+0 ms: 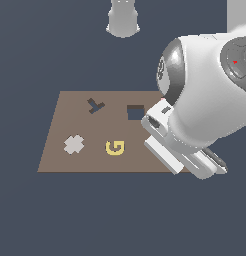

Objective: Insert a designated object into the corresponding slot on a board.

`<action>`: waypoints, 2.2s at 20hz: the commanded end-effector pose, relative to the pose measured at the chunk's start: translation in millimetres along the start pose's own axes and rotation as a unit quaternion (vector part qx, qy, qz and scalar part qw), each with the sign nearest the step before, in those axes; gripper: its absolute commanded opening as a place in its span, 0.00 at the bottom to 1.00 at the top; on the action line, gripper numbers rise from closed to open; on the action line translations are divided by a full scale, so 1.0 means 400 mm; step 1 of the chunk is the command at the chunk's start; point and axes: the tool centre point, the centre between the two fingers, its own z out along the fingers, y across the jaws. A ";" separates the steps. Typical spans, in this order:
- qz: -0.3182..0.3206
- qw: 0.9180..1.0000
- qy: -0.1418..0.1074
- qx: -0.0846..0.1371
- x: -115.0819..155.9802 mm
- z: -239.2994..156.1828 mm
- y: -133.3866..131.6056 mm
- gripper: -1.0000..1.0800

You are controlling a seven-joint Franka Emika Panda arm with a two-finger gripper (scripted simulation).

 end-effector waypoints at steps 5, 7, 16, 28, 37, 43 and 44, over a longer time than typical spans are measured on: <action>0.097 0.995 0.000 0.000 0.082 -0.003 0.059 0.00; 0.135 0.991 0.000 0.000 0.110 -0.004 0.086 0.00; 0.312 0.950 0.000 0.001 0.213 -0.008 0.243 0.00; 0.557 0.830 0.000 0.001 0.242 -0.013 0.524 0.00; 0.667 0.745 0.000 0.001 0.194 -0.015 0.661 0.00; 0.704 0.710 0.000 0.001 0.165 -0.016 0.707 0.00; 0.708 0.707 0.000 0.001 0.162 -0.016 0.711 0.00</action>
